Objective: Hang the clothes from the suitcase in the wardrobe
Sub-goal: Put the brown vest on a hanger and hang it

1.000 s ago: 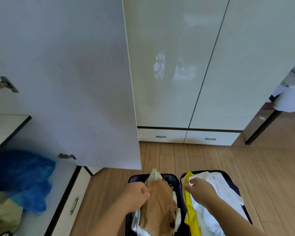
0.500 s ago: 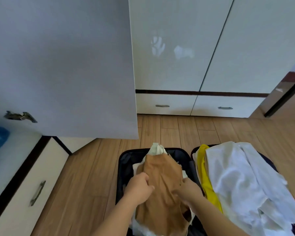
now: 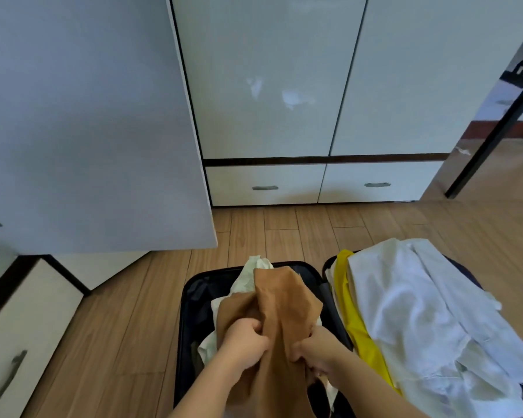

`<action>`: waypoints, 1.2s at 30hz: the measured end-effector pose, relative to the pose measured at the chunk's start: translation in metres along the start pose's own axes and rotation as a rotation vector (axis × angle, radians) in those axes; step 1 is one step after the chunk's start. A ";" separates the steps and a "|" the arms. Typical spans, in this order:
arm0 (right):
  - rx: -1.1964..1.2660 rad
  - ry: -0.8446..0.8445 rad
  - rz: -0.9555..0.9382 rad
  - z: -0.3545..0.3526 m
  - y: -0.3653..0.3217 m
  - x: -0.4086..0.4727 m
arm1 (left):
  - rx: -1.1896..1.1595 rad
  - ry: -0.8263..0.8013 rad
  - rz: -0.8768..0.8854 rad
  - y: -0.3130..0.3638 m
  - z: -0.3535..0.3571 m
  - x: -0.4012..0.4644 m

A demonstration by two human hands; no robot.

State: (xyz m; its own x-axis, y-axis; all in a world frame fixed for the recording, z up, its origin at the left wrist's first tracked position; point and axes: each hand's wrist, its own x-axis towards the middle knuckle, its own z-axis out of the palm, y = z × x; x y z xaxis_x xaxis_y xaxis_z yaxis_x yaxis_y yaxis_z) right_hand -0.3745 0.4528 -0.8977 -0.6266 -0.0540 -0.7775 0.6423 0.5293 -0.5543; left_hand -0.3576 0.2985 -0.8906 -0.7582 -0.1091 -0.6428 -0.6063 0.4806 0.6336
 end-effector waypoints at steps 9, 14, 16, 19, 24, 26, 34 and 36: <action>0.142 0.021 -0.244 -0.051 -0.109 -0.149 | 0.049 0.128 0.083 0.131 -0.082 -0.112; 0.010 0.099 -0.443 -0.085 -0.205 -0.260 | -0.259 -0.032 0.162 0.235 -0.147 -0.214; -0.043 0.112 -0.554 -0.096 -0.244 -0.306 | -0.324 -0.036 0.281 0.273 -0.175 -0.254; -0.171 0.030 -0.721 -0.113 -0.309 -0.384 | -0.557 0.017 0.327 0.331 -0.226 -0.315; -0.164 0.025 -0.984 -0.140 -0.394 -0.496 | -0.719 0.177 0.416 0.399 -0.313 -0.398; -0.076 0.335 -1.027 -0.154 -0.420 -0.526 | -0.712 0.173 0.472 0.418 -0.343 -0.427; 0.499 -0.131 -1.021 -0.157 -0.503 -0.631 | -0.448 0.049 0.652 0.451 -0.424 -0.538; 0.609 -0.186 -1.043 -0.144 -0.520 -0.650 | -0.507 0.048 0.679 0.451 -0.437 -0.554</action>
State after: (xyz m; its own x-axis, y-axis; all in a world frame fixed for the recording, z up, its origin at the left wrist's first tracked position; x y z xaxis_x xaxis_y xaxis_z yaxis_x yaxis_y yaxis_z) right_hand -0.3643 0.3347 -0.0612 -0.9242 -0.3622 0.1206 0.0021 -0.3208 -0.9471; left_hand -0.3161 0.1955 -0.0603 -0.9989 0.0202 -0.0414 -0.0412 0.0085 0.9991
